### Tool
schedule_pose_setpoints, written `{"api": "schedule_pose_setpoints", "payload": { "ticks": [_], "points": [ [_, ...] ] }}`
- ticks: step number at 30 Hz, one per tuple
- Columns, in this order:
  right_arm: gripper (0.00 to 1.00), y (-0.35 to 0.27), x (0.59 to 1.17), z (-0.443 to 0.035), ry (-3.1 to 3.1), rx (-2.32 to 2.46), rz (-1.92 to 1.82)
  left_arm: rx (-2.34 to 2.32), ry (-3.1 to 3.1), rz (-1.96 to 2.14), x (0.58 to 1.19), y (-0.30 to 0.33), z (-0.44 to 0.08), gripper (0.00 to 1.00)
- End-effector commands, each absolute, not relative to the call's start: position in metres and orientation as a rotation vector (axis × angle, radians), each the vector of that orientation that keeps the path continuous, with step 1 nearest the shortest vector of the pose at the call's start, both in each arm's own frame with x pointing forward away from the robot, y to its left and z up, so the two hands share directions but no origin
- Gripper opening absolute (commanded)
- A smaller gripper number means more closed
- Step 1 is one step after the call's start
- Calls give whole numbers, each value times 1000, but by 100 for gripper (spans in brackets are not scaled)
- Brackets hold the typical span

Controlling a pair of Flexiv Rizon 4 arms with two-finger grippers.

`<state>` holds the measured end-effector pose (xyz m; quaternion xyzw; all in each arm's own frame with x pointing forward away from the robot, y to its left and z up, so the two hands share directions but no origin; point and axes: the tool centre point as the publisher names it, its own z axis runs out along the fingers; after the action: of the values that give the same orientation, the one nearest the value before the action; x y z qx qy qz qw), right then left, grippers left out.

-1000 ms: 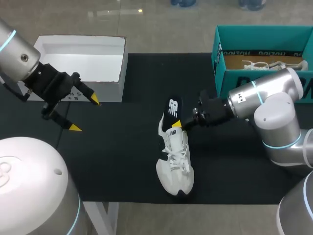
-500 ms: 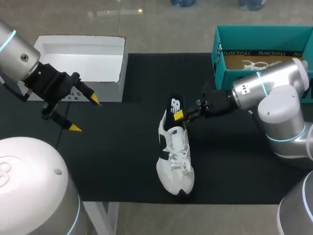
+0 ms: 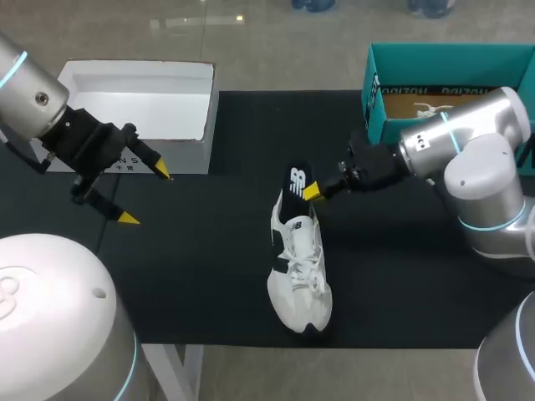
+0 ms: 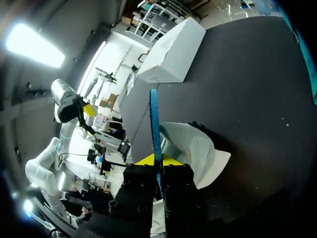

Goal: Take the shoe out of the shoebox, open the shoe tongue, remove and reinsert the insole, then place the shoe into the shoebox

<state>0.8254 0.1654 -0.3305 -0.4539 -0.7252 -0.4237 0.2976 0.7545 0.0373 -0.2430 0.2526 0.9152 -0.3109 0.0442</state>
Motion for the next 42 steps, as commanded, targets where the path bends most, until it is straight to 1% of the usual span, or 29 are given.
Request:
{"api": "schedule_pose_setpoints", "payload": {
  "ticks": [1, 15, 24, 25, 26, 27, 28, 29, 30, 32, 34, 38, 42],
  "points": [
    [0, 170, 824, -334, -1927, -1204, -1121, 773, 2800, -945, 755, 37, -243, 100],
    [0, 186, 782, -356, -1854, -1201, -1064, 773, 2800, -945, 755, 37, -243, 100],
    [0, 187, 775, -362, -1831, -1215, -1051, 773, 2800, -945, 755, 37, -243, 100],
    [11, 187, 777, -360, -1832, -1216, -1051, 773, 2800, -945, 755, 37, -243, 100],
    [29, 186, 779, -359, -1839, -1217, -1051, 773, 2800, -945, 755, 37, -243, 100],
    [40, 185, 782, -357, -1843, -1217, -1053, 773, 2800, -945, 755, 37, -243, 100],
    [46, 185, 784, -356, -1848, -1217, -1059, 773, 2800, -945, 755, 37, -243, 100],
    [49, 185, 787, -354, -1858, -1215, -1061, 773, 2800, -945, 755, 37, -243, 100],
    [58, 184, 789, -352, -1868, -1213, -1061, 773, 2800, -945, 755, 37, -243, 100],
    [57, 183, 793, -347, -1879, -1206, -1071, 773, 2800, -945, 755, 37, -243, 100],
    [49, 182, 798, -343, -1896, -1200, -1084, 773, 2800, -945, 755, 37, -243, 100],
    [45, 179, 804, -336, -1918, -1194, -1090, 773, 2800, -945, 755, 37, -243, 100],
    [46, 176, 809, -336, -1930, -1200, -1084, 773, 2800, -945, 755, 37, -243, 100]
  ]
}}
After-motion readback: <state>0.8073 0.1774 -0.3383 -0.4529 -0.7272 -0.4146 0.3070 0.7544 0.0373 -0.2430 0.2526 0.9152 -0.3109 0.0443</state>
